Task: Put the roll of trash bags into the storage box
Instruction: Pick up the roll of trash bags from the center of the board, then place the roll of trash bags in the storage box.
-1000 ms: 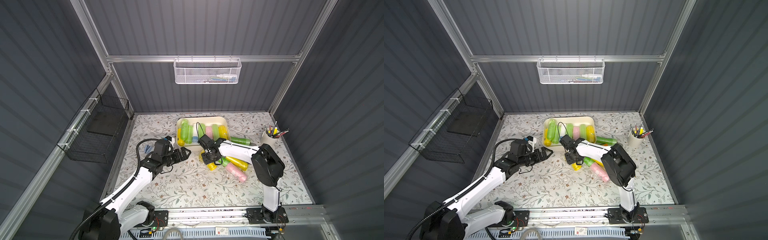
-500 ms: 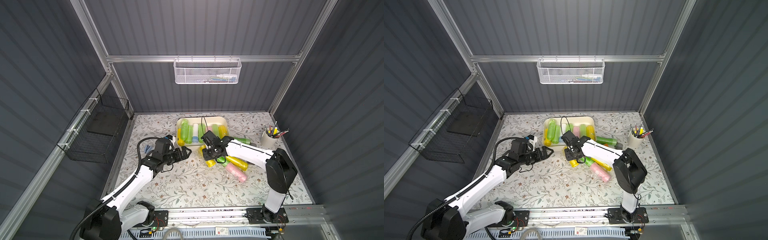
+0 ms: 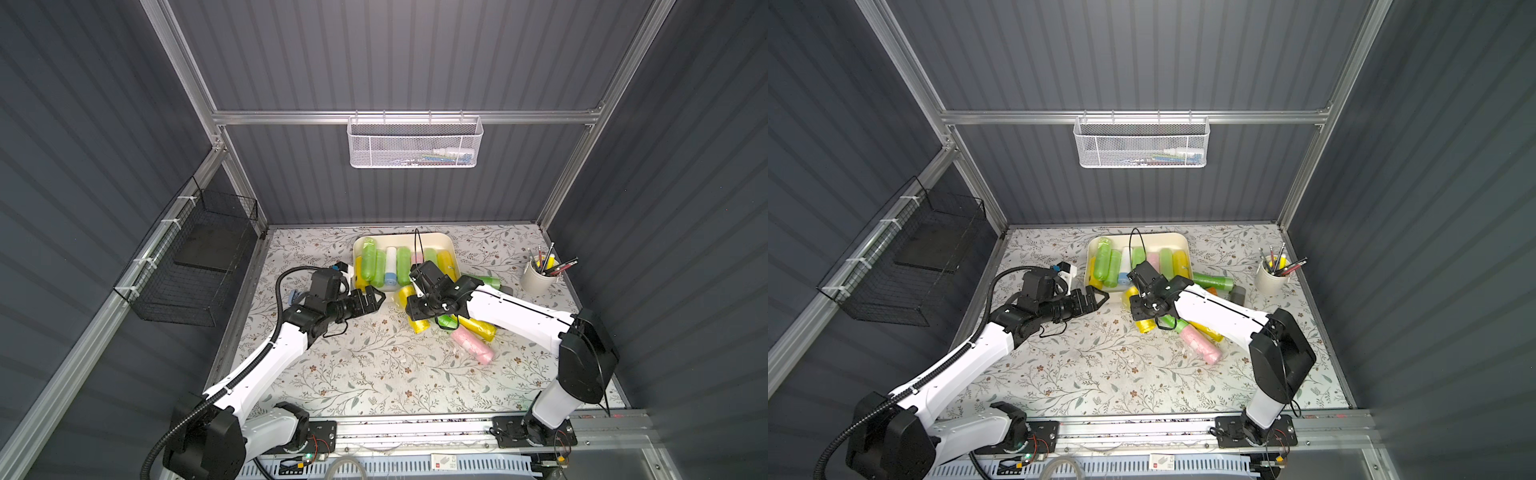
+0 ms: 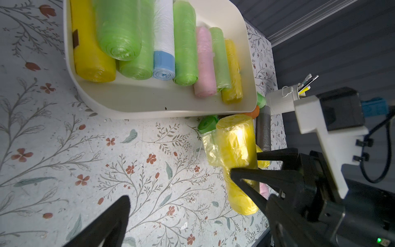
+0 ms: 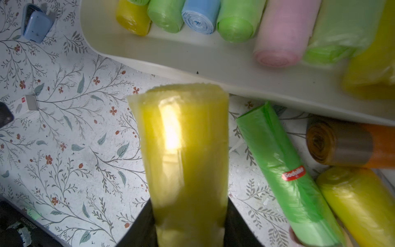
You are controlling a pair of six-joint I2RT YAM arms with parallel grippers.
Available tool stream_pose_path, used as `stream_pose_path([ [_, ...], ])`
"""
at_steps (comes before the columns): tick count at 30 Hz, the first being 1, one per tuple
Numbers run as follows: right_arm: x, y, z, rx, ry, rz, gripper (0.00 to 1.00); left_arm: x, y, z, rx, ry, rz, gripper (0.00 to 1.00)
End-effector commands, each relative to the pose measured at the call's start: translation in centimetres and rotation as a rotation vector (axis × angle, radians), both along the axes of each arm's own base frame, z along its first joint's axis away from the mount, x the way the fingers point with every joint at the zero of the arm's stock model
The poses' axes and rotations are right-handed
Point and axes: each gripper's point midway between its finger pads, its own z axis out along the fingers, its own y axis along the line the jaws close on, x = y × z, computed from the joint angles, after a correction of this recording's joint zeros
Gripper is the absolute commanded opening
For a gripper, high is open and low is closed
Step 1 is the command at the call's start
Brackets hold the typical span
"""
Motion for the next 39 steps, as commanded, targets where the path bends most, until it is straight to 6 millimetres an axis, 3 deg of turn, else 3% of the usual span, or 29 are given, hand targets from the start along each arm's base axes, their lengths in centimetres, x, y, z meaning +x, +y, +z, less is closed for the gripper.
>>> stream_pose_path([
  [1, 0.0, 0.2, 0.7, 0.025, -0.027, -0.008, 0.42, -0.3, 0.0, 1.1, 0.012, -0.021, -0.025, 1.0],
  [12, 0.4, 0.9, 2.4, 0.08, -0.08, 0.005, 0.42, -0.1, 0.0, 1.7, 0.018, -0.032, -0.024, 1.0],
  [21, 1.8, 2.5, 5.3, 0.125, -0.138, 0.041, 0.42, 0.1, 0.3, 3.0, 0.021, -0.064, -0.01, 1.0],
  [27, 4.2, 3.7, 7.5, 0.15, -0.195, 0.056, 0.43, -0.1, 1.2, 3.5, 0.057, -0.099, 0.013, 1.0],
  [39, 12.0, 5.7, 6.9, 0.205, -0.171, -0.015, 0.4, -1.0, 2.1, 4.2, 0.074, -0.115, 0.024, 1.0],
])
